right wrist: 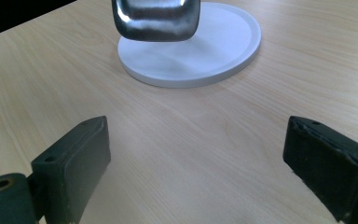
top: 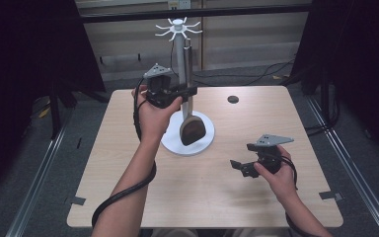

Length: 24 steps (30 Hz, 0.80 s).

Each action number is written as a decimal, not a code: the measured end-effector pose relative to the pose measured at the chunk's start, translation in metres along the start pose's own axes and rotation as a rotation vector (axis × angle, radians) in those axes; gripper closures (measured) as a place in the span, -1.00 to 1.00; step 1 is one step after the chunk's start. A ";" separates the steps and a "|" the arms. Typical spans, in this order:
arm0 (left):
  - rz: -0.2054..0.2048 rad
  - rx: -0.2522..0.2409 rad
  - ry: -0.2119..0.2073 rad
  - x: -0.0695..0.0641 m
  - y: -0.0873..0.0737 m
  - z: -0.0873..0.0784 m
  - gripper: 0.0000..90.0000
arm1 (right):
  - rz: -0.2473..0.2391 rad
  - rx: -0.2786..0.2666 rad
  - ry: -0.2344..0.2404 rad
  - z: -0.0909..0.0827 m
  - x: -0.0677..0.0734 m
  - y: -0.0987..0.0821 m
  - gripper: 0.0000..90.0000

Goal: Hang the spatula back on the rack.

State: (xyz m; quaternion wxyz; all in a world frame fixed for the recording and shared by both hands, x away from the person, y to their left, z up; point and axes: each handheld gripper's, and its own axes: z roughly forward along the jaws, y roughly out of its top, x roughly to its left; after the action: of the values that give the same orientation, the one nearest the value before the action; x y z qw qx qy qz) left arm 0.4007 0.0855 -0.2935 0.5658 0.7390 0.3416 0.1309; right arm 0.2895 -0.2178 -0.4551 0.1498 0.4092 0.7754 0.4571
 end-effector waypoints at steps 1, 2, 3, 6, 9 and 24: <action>0.006 -0.003 -0.007 -0.001 0.000 0.001 0.35 | -0.004 0.001 -0.001 -0.001 0.000 -0.001 -0.85; 0.007 -0.007 -0.003 -0.001 0.000 0.001 0.32 | -0.002 0.000 -0.003 -0.001 0.000 -0.001 -0.85; 0.007 -0.007 0.000 -0.002 0.000 0.001 0.28 | 0.000 -0.002 -0.002 -0.002 -0.001 -0.001 -0.85; 0.009 -0.010 0.004 -0.003 0.000 0.001 0.16 | 0.002 -0.009 -0.006 -0.004 0.000 -0.001 -0.85; 0.021 -0.005 0.017 -0.004 -0.001 0.001 0.04 | -0.004 -0.009 -0.005 -0.005 0.000 -0.001 -0.85; 0.037 0.002 0.049 0.003 -0.021 -0.008 -0.49 | -0.013 0.005 -0.013 -0.005 0.002 -0.004 -0.85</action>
State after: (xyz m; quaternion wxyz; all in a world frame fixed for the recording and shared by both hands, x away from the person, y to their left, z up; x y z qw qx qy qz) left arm 0.3903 0.0962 -0.3107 0.5541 0.7422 0.3418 0.1592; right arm 0.2832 -0.2206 -0.4557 0.1565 0.4075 0.7782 0.4515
